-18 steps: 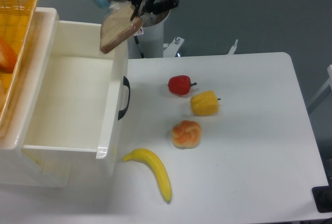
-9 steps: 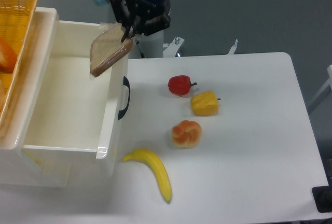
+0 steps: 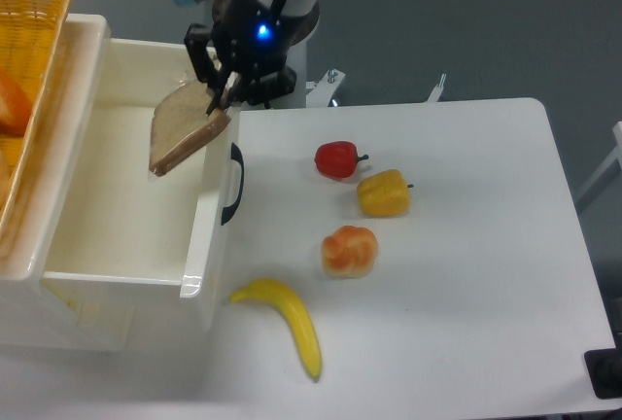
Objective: Place the toast in the upper white drawer
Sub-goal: 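Lower the toast slice down into the white drawer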
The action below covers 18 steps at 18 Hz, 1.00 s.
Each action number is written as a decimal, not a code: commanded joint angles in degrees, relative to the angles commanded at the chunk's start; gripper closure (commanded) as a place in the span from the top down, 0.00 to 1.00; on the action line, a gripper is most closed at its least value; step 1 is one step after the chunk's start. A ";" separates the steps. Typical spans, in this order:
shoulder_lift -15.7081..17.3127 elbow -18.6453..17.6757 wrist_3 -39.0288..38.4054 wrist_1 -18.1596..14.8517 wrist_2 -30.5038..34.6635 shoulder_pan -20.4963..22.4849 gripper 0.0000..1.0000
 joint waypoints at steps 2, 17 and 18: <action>-0.44 -0.71 0.09 0.09 0.00 -0.87 0.10; -3.25 -1.94 -3.16 0.88 0.00 -6.15 0.12; -3.34 -1.94 -3.16 0.97 0.00 -6.24 0.12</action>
